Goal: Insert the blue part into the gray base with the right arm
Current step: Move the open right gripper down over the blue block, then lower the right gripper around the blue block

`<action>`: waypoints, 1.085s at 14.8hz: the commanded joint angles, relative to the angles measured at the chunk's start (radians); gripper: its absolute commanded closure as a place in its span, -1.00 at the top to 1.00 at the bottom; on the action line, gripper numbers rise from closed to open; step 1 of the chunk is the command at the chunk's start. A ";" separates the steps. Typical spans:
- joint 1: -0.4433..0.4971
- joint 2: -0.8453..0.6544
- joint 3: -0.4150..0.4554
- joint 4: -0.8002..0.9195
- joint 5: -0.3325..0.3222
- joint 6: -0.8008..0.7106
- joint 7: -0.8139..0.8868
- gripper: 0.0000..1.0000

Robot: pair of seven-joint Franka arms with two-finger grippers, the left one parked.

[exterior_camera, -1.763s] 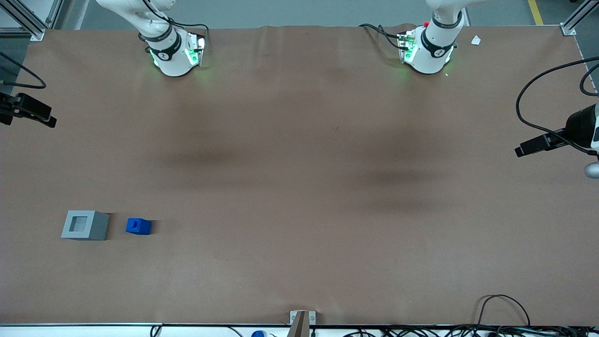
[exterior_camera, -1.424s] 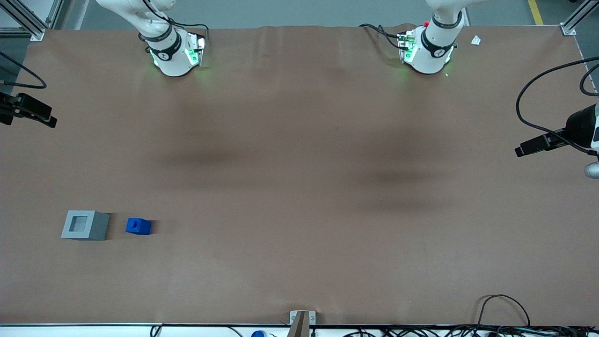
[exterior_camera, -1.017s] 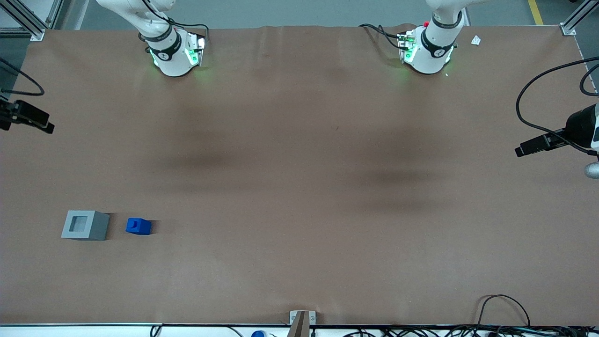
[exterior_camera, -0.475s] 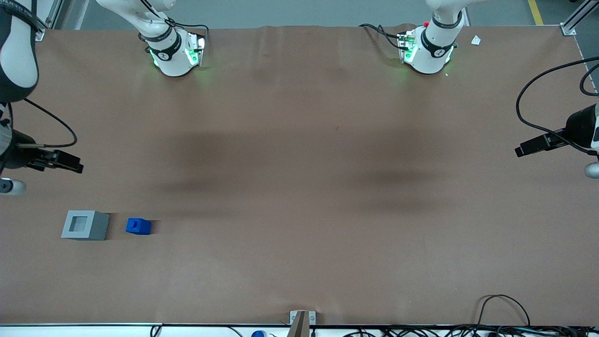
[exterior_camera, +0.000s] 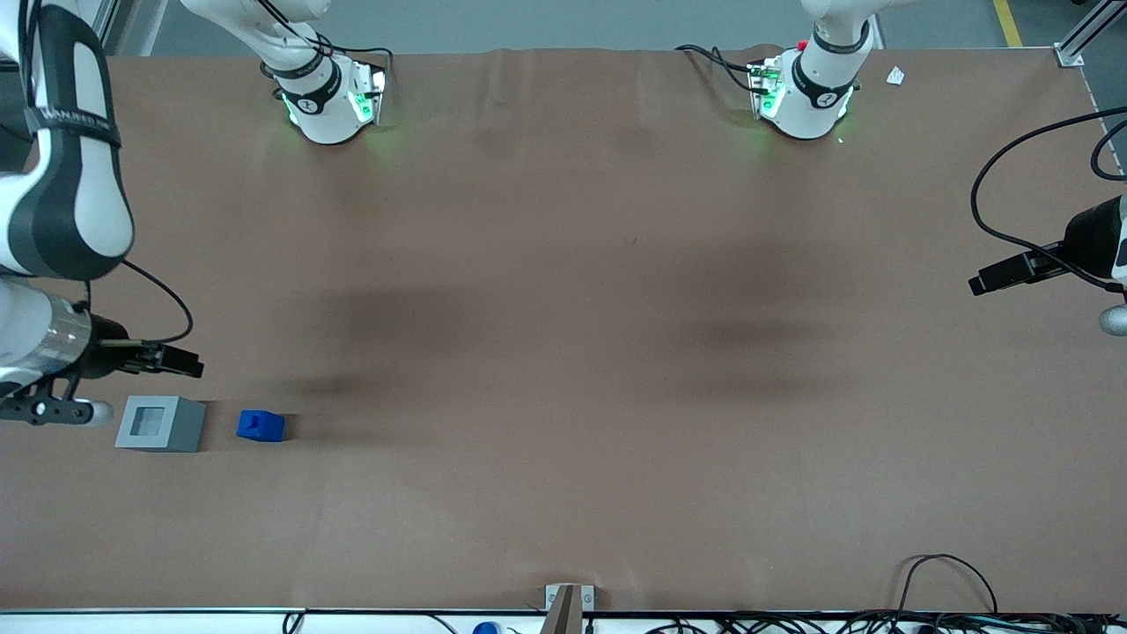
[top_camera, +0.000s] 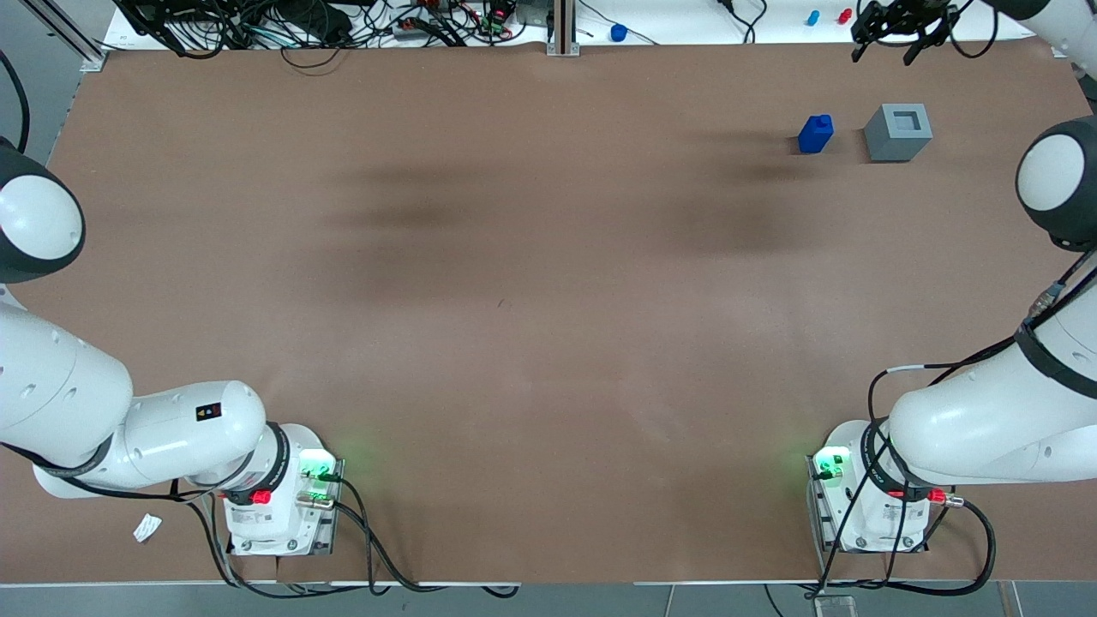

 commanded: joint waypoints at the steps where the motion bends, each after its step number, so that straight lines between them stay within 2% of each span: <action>1: -0.001 0.048 0.001 0.001 0.013 0.073 0.011 1.00; 8: -0.001 0.180 0.001 -0.001 0.013 0.242 0.011 1.00; 16: 0.021 0.272 0.001 -0.004 0.011 0.328 0.010 1.00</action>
